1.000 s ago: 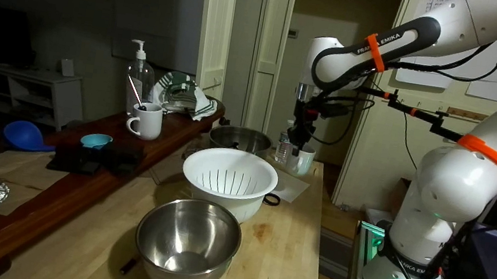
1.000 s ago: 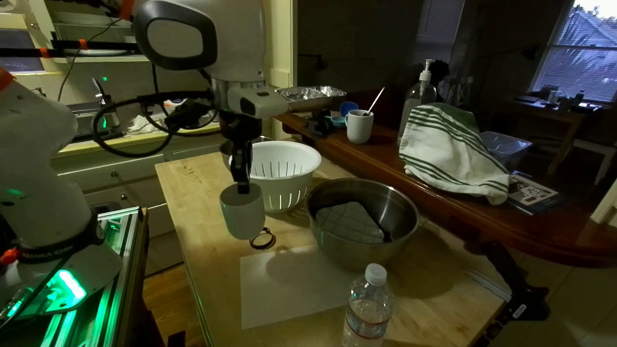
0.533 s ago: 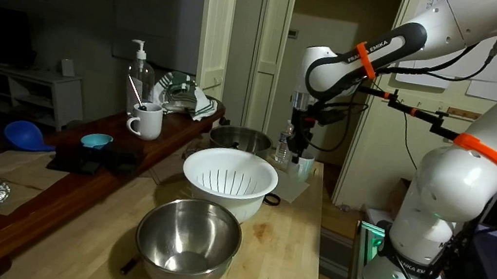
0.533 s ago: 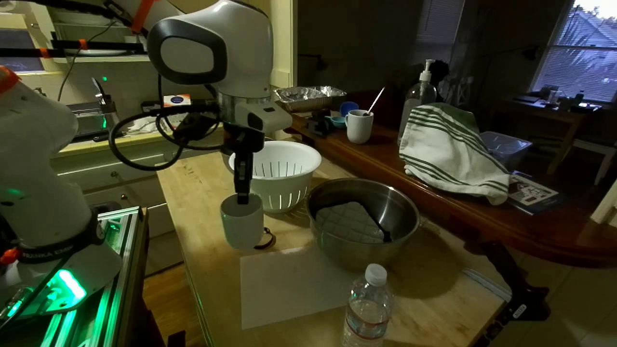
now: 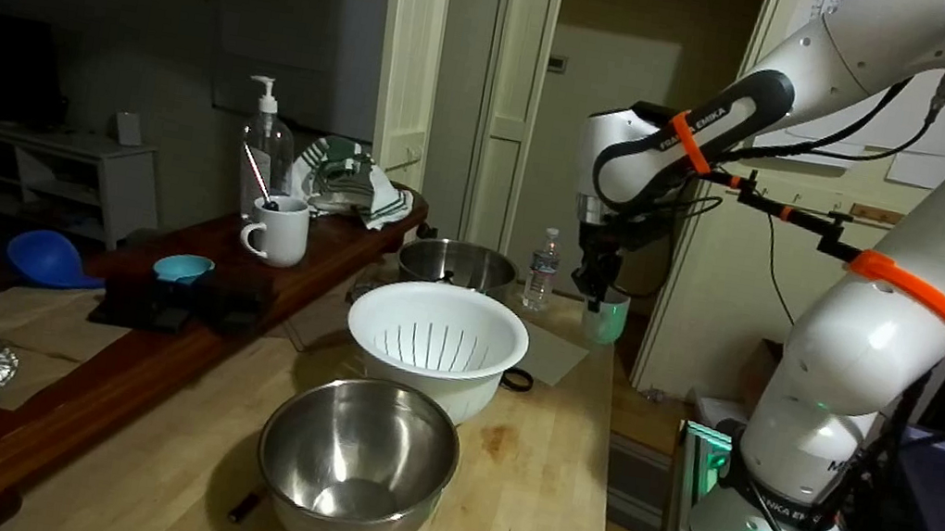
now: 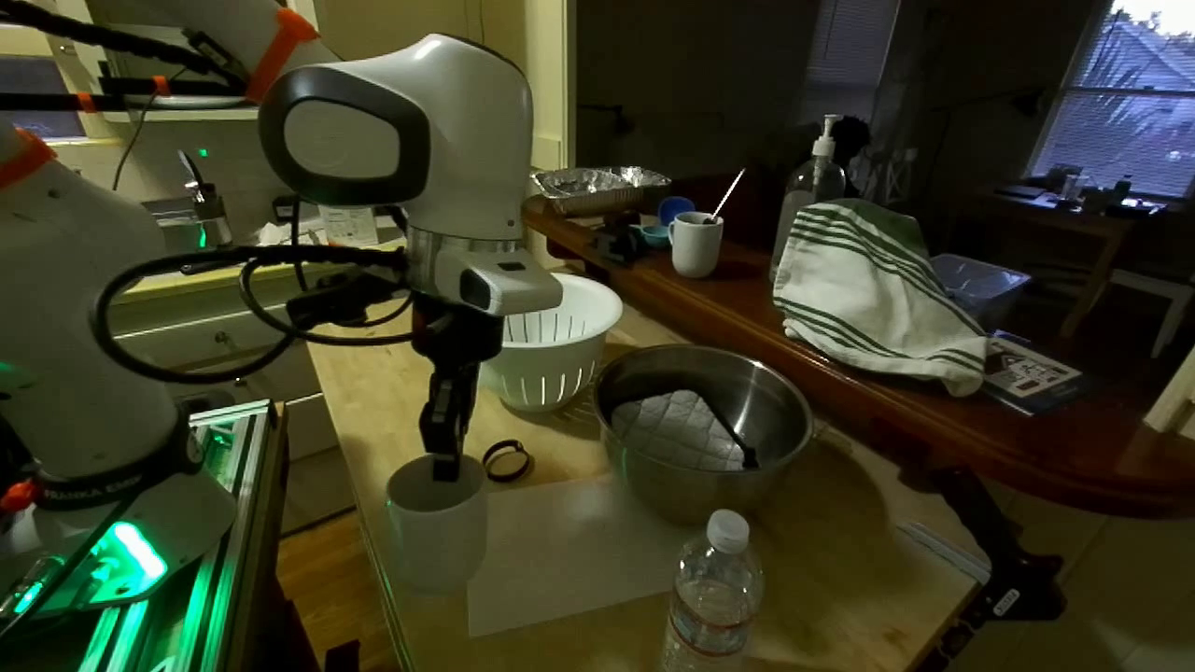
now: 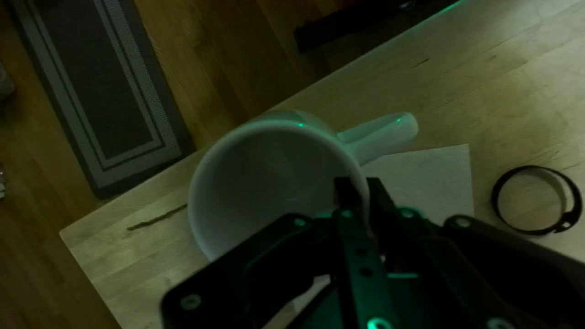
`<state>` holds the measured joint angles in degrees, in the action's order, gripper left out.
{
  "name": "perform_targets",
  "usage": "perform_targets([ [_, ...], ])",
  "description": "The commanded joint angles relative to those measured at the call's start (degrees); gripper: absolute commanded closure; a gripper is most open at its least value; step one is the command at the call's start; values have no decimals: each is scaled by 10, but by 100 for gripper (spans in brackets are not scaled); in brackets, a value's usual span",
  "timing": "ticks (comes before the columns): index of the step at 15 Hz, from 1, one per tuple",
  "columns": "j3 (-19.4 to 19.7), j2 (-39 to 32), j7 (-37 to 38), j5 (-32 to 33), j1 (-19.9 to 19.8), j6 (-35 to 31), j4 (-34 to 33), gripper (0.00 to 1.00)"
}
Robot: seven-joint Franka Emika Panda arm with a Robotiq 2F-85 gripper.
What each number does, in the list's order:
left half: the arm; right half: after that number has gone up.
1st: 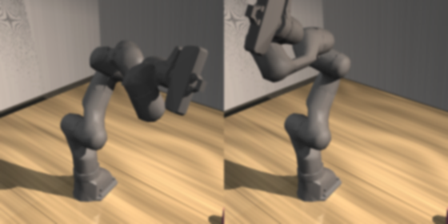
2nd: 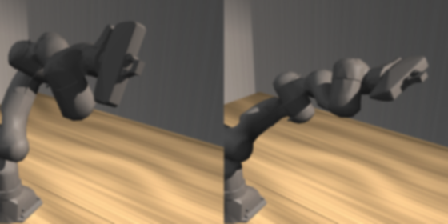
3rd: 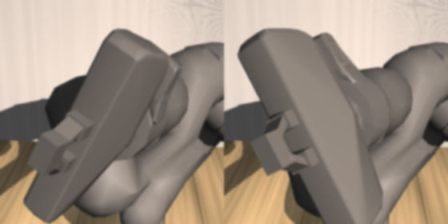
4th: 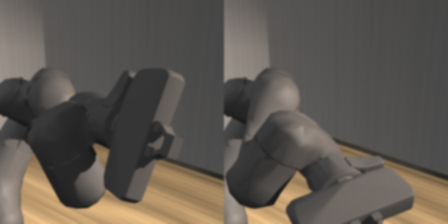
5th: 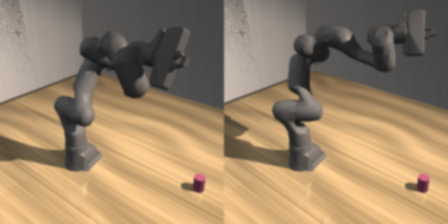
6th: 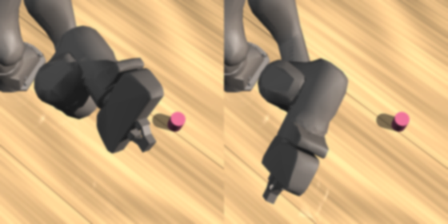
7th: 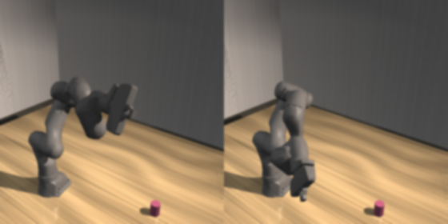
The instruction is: Remove the bottle and the cup from the bowl and put them on the table
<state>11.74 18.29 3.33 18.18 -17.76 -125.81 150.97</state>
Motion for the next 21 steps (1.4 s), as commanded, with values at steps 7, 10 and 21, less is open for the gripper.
perform_targets([
  [7,52,-61,-19,1,-31,-74,-42,97],
  [10,51,-53,-15,-9,-29,-67,-35,89],
  [21,29,-86,-119,-14,15,-155,-59,97],
])
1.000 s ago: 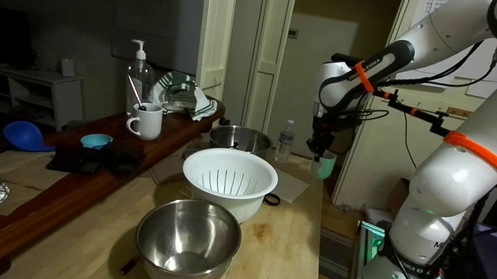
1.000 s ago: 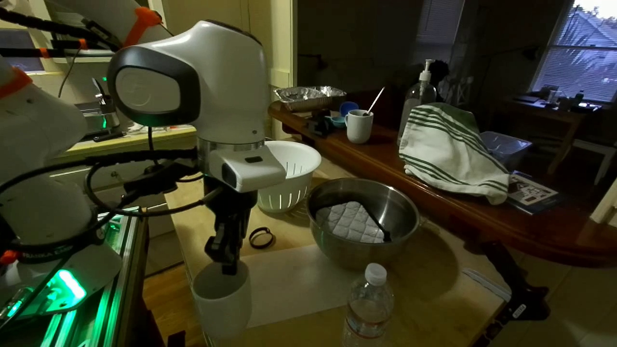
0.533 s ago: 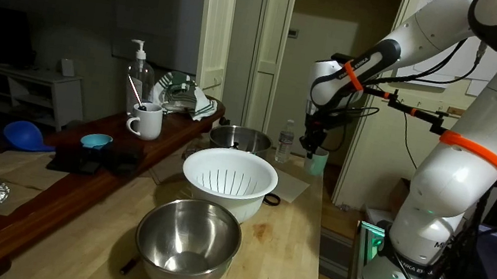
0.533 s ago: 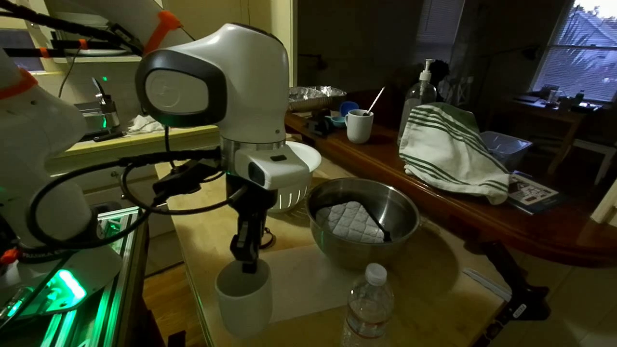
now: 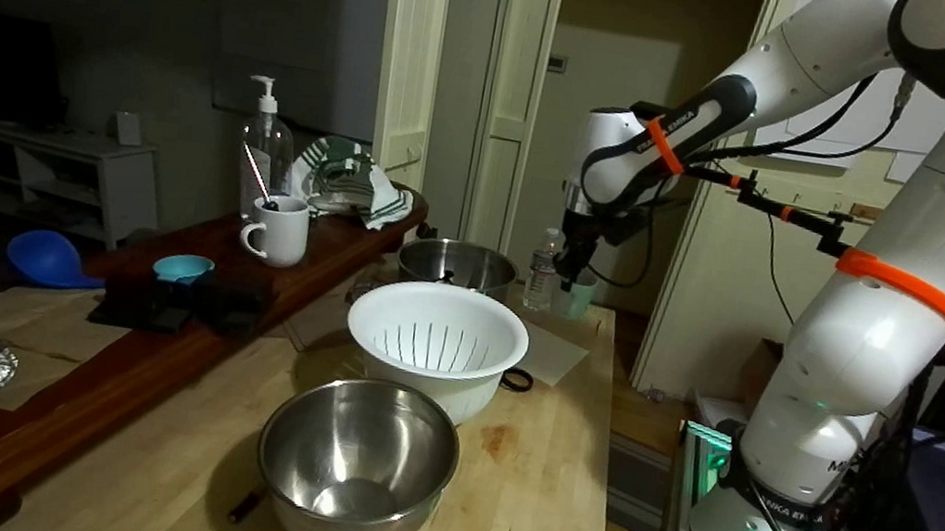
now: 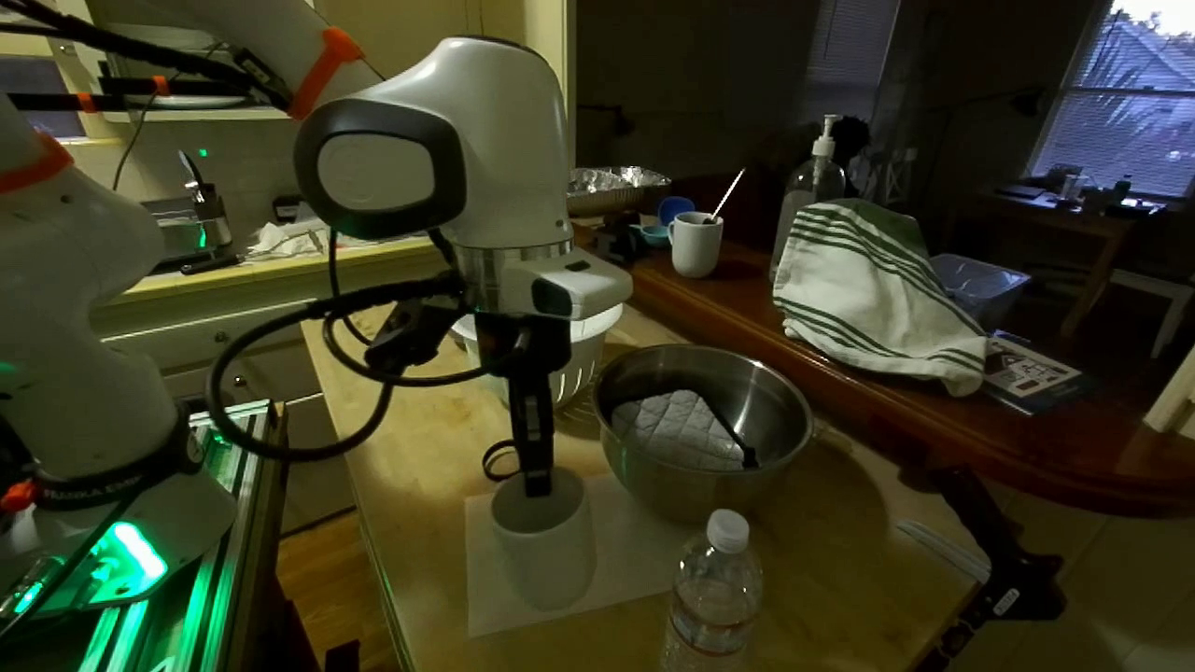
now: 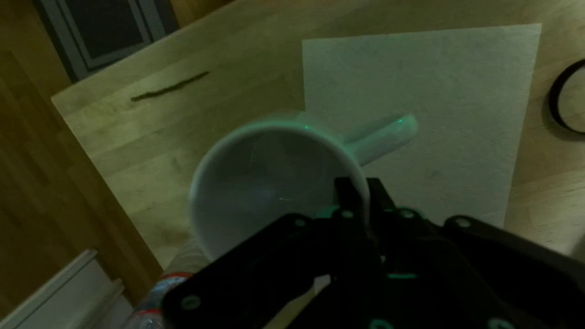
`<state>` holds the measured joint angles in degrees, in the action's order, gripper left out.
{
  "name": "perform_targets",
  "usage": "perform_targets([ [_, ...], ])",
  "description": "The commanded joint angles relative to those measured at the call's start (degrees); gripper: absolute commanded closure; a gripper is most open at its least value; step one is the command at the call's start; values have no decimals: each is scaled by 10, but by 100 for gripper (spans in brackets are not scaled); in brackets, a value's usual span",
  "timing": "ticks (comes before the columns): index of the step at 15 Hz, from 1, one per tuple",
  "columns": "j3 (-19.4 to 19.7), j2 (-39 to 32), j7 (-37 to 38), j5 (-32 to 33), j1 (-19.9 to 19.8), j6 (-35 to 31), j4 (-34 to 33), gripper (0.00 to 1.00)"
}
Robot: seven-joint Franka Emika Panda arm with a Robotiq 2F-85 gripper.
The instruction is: Remove the bottle and the cup from the bowl and put them on the table
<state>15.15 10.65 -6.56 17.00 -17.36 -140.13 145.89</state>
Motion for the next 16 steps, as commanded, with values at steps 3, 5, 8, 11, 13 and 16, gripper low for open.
perform_targets([
  [3,-6,-23,-29,-14,20,-17,-2,97],
  [5,-4,-37,-31,-25,23,-16,-3,97],
  [8,-2,-53,-30,-43,22,-14,-6,97],
  [11,1,-68,-67,-92,25,-28,-5,97],
  [13,0,-74,-80,-115,24,-29,-9,97],
  [16,0,-81,-95,-144,24,-21,-15,64],
])
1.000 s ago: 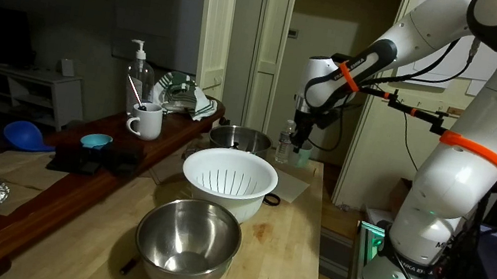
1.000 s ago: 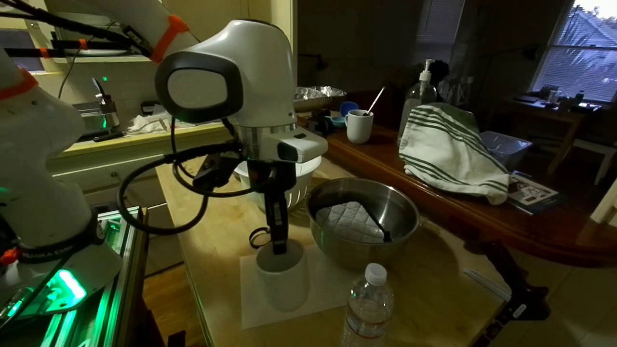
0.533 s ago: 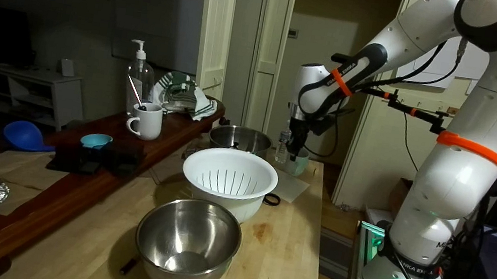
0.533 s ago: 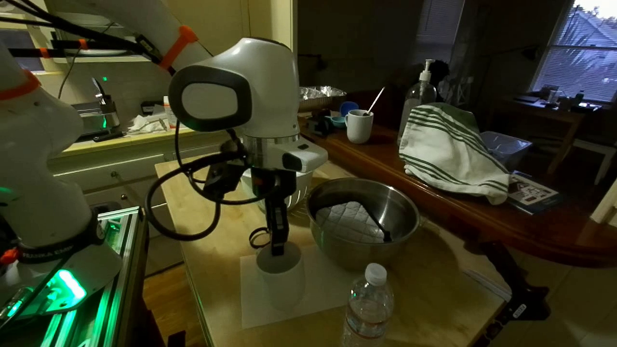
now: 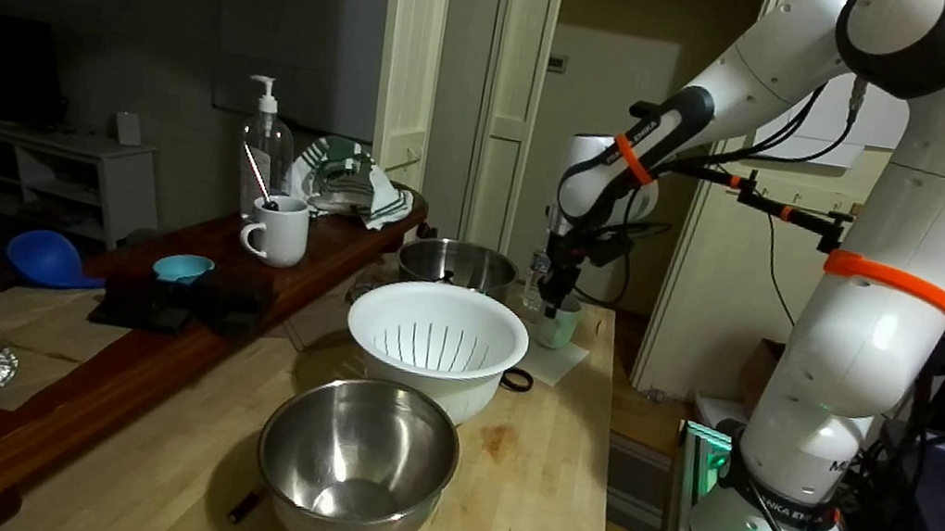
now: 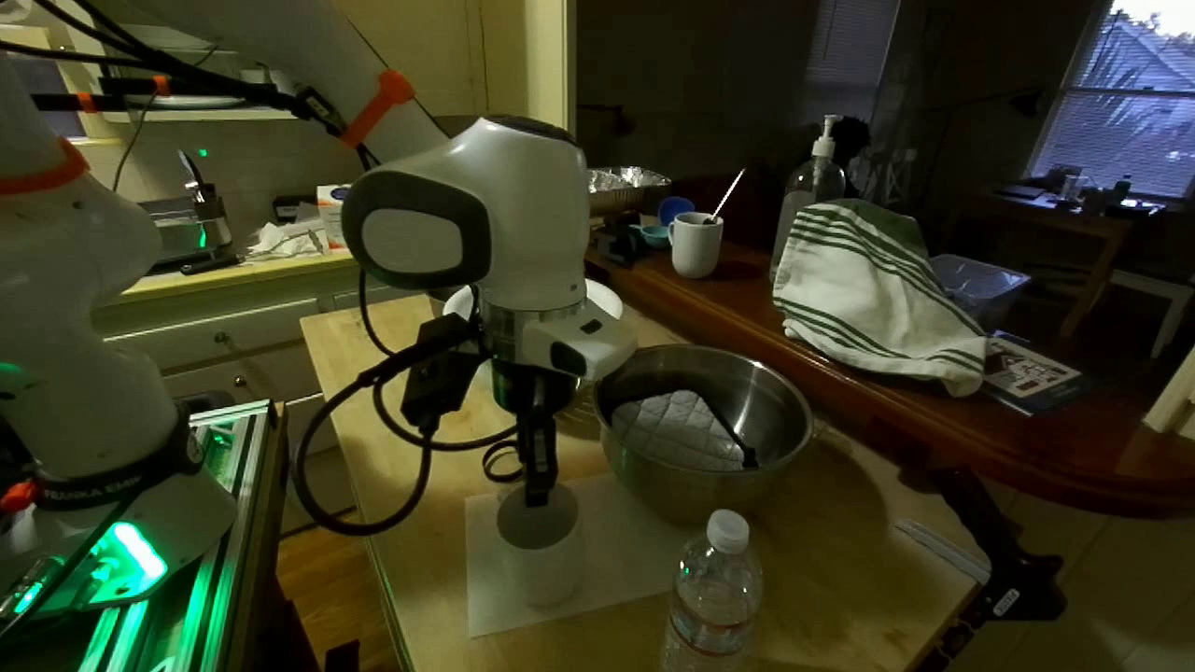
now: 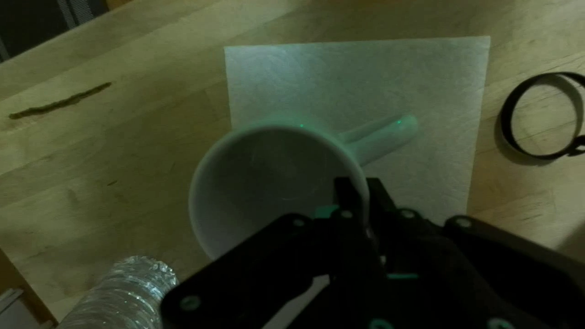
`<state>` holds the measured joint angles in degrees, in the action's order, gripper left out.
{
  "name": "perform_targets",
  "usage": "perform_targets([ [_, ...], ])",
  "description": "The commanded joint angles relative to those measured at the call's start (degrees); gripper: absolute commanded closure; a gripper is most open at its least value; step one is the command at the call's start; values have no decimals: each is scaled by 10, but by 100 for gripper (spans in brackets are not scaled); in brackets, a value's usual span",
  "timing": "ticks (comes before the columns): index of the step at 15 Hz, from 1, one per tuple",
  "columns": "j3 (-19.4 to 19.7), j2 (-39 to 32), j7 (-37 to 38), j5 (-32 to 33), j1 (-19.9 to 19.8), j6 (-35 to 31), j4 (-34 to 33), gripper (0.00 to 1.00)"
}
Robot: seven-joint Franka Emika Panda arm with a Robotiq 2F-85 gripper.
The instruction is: Remove the bottle and the cup from the bowl and put them on the table
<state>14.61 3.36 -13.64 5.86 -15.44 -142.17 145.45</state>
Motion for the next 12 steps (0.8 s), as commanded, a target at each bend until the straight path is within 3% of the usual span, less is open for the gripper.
perform_targets([
  [1,5,-8,-26,-37,4,0,-12,56],
  [5,0,33,22,5,1,43,-10,28],
  [9,-21,138,46,56,7,101,19,1],
  [11,-34,189,35,69,12,120,29,0],
  [12,-21,121,32,51,11,99,-4,1],
])
